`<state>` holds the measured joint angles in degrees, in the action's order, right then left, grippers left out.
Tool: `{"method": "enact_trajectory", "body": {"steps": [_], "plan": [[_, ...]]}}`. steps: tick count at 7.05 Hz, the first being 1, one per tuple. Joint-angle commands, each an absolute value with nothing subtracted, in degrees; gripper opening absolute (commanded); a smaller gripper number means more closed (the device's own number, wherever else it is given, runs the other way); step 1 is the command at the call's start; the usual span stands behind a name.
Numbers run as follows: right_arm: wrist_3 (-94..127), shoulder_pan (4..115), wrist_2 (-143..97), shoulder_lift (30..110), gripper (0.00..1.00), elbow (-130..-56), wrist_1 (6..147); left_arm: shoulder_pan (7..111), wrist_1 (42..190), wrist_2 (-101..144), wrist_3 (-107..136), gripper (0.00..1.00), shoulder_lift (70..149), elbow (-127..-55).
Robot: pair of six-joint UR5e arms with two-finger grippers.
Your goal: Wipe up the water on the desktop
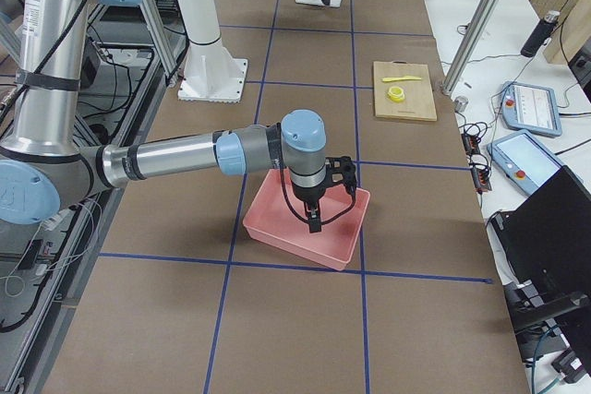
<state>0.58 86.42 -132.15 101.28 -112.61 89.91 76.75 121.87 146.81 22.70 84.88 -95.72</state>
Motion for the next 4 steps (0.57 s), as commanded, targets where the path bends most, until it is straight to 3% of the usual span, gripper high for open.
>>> {"method": "enact_trajectory", "body": {"steps": [1,4], "plan": [[0.62,86.40,-132.19,101.25,1.00,-113.02,89.74,77.95,120.51,147.21,22.85,0.00,86.12,-95.97],[1.49,86.40,-132.28,101.34,1.00,-112.76,81.74,78.31,116.89,147.22,32.37,0.00,89.11,-100.70]]}}
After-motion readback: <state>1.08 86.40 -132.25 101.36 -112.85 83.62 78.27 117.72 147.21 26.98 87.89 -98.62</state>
